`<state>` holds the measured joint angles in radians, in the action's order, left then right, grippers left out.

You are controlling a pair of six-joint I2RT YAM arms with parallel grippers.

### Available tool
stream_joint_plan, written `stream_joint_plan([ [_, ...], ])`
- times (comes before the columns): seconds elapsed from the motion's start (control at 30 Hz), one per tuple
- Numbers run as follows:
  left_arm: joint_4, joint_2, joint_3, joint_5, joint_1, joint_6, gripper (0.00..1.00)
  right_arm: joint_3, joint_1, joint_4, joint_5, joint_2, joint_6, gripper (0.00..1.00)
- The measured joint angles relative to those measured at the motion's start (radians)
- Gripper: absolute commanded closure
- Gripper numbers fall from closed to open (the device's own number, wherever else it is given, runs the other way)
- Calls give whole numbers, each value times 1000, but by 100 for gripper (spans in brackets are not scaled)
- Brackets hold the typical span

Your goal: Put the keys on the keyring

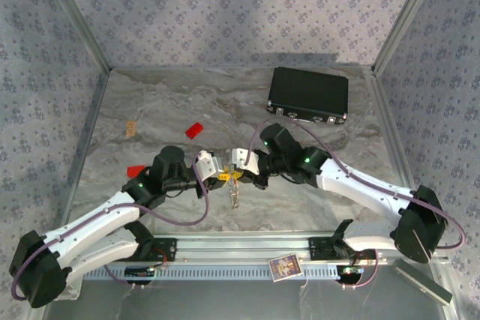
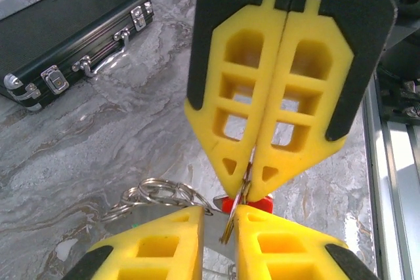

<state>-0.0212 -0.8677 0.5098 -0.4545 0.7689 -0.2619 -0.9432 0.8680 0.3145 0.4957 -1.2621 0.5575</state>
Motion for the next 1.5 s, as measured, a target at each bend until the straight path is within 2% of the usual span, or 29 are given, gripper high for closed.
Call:
stream_joint_plan([
  [0.17,12,-6,2,-23,1,-12,100,-33,7,47,-20,-22,21,100],
  [0.2,14,-6,2,-25,3,-11,100,-34,7,50,-21,-22,21,100],
  [0.23,16,-6,2,-27,4,-12,100,-34,7,51,-21,-22,19,94],
  [0.27,18,-6,2,-28,4,-14,100,-34,7,50,-22,-22,15,83],
  [0.3,17,-6,2,-29,4,-14,100,-30,4,44,-22,-21,5,79],
  [0.43,-6,-2,-9,-16,4,0,100,45,-19,-43,-21,19,-74,75],
  [0.73,-133,23,-94,36,4,56,100,262,-34,-287,-37,146,-322,73],
  [1.03,-163,23,-94,36,4,66,100,277,-13,-421,-40,109,-431,78],
  [1.3,-163,23,-94,36,4,66,100,277,-10,-441,-48,98,-464,99],
  [1.5,-163,23,-94,33,4,66,100,277,-10,-441,-60,98,-468,100],
])
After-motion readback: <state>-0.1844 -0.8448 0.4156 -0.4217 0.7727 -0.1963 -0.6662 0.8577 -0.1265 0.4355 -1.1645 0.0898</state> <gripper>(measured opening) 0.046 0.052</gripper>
